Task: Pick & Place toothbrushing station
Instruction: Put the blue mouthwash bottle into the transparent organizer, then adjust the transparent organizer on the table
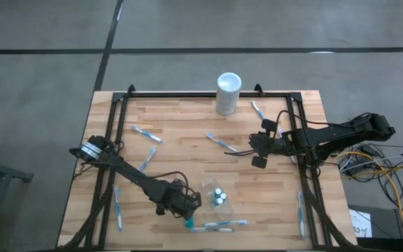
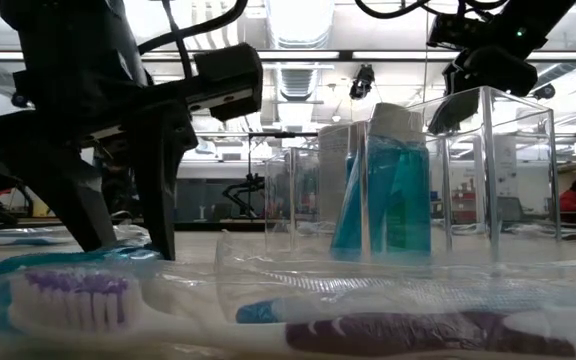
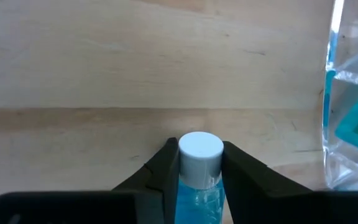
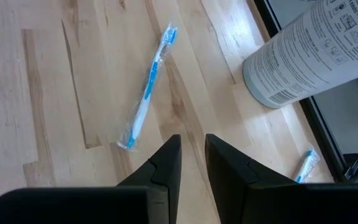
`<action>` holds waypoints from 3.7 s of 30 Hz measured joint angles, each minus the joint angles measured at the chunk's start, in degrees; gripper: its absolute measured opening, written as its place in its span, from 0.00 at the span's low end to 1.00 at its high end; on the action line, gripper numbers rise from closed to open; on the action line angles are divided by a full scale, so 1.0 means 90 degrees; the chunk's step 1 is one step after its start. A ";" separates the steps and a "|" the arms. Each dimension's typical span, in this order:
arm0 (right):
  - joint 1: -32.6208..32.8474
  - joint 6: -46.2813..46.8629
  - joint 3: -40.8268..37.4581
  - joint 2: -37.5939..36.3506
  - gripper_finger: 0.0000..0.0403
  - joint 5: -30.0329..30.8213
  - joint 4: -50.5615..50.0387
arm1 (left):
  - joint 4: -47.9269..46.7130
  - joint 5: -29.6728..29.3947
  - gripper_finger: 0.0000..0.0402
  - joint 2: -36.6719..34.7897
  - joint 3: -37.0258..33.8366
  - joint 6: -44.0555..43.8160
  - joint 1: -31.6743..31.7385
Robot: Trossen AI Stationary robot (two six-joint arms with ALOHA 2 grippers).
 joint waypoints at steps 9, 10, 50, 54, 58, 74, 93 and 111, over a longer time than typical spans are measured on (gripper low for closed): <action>0.0002 0.0005 0.0000 0.0000 0.17 0.0000 -0.0001 | -0.0186 -0.1161 0.25 -0.0281 -0.0007 0.0695 0.0000; 0.0001 0.0004 0.0000 0.0000 0.17 0.0000 0.0000 | -0.0235 -0.1286 0.25 -0.0308 -0.0007 0.0741 -0.0002; 0.0001 -0.0002 0.0000 -0.0002 0.17 0.0000 0.0143 | 0.1720 -0.5009 0.25 -0.0827 0.0525 0.9215 -0.0240; 0.0000 -0.0010 0.0000 -0.0002 0.17 0.0000 0.0143 | 0.2224 -0.5004 0.25 -0.0655 0.0520 1.0166 -0.0240; 0.0000 -0.0007 0.0000 -0.0002 0.17 0.0000 0.0143 | 0.2798 -0.4997 0.25 -0.0483 0.0520 1.0998 -0.0240; 0.0002 -0.0007 0.0000 -0.0002 0.17 0.0000 0.0164 | 0.3524 -0.4924 0.25 0.0021 0.0515 1.0370 -0.0223; 0.0000 -0.0004 0.0000 -0.0002 0.17 0.0000 0.0191 | 0.3223 -0.4946 0.37 0.0102 0.0509 0.9670 -0.0226; 0.0002 0.0006 0.0000 -0.0002 0.17 0.0000 0.0192 | 0.2567 -0.5784 0.38 -0.1021 0.0509 0.9676 -0.0214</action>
